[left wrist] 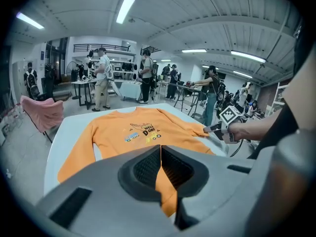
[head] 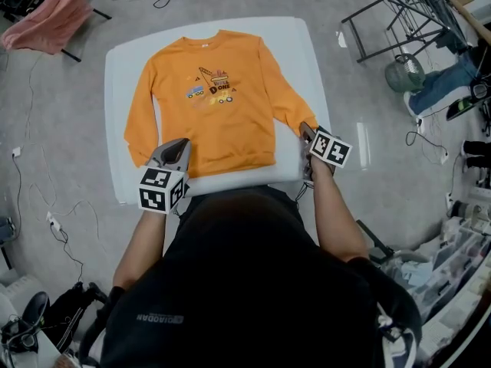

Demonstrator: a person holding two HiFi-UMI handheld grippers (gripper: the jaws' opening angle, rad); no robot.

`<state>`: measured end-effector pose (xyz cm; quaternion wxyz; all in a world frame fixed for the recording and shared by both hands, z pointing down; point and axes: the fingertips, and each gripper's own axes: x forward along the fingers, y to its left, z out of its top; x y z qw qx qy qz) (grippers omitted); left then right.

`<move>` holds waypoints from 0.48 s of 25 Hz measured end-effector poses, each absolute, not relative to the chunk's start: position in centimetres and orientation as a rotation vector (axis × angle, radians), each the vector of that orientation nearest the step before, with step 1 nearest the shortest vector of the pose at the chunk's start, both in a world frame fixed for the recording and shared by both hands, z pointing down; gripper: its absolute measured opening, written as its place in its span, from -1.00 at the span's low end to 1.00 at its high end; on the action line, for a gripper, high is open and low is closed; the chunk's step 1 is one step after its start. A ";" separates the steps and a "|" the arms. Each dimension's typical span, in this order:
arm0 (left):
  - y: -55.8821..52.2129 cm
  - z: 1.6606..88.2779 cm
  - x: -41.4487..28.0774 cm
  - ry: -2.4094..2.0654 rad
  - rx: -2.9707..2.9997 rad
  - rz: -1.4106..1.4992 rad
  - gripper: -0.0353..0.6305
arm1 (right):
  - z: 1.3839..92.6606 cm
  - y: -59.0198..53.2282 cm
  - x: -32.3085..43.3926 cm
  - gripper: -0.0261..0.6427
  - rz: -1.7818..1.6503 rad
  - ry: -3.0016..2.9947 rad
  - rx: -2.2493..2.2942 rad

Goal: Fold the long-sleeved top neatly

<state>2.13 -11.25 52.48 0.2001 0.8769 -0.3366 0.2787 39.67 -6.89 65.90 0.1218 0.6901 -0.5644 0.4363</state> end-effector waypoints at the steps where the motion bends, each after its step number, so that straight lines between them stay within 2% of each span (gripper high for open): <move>1: -11.2 52.5 2.3 -0.939 2.454 0.778 -0.87 | 66.1 -7.0 39.8 -0.14 1.255 -1.653 2.012; 3: -11.2 52.3 2.5 -0.938 2.460 0.773 -0.87 | 66.4 -7.1 40.2 -0.29 1.239 -1.675 2.023; 6: -11.5 52.0 2.5 -0.952 2.464 0.762 -0.87 | 65.6 -7.5 41.0 -0.74 1.238 -1.741 2.071; 7: -11.6 51.9 2.3 -0.961 2.464 0.758 -0.87 | 64.9 -7.8 41.2 -0.80 1.223 -1.768 2.089; 12: -11.7 51.5 1.8 -0.999 2.463 0.724 -0.87 | 59.6 -9.5 43.3 -0.81 1.014 -1.870 2.163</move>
